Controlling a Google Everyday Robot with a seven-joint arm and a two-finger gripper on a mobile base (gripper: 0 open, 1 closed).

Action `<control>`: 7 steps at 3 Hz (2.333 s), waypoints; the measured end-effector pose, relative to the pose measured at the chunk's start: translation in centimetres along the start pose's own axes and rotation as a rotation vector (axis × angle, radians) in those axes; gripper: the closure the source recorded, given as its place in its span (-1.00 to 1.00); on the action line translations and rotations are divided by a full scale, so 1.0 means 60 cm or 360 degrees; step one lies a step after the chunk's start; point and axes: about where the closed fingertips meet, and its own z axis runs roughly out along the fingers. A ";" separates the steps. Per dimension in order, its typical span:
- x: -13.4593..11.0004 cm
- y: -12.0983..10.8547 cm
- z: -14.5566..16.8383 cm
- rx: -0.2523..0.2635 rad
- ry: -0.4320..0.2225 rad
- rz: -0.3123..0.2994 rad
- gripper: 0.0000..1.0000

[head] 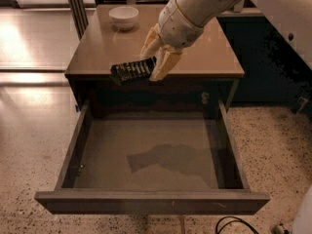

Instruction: Place rxbar chocolate into top drawer

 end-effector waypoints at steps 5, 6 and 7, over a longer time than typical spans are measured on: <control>0.099 0.099 0.110 -0.0217 -0.0233 0.0079 1.00; 0.119 0.132 0.140 -0.0344 -0.0107 0.0190 1.00; 0.123 0.134 0.146 -0.0335 -0.0117 0.0200 1.00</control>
Offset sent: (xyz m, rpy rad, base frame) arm -0.0046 -0.0162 -0.0325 0.2481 0.0202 0.1375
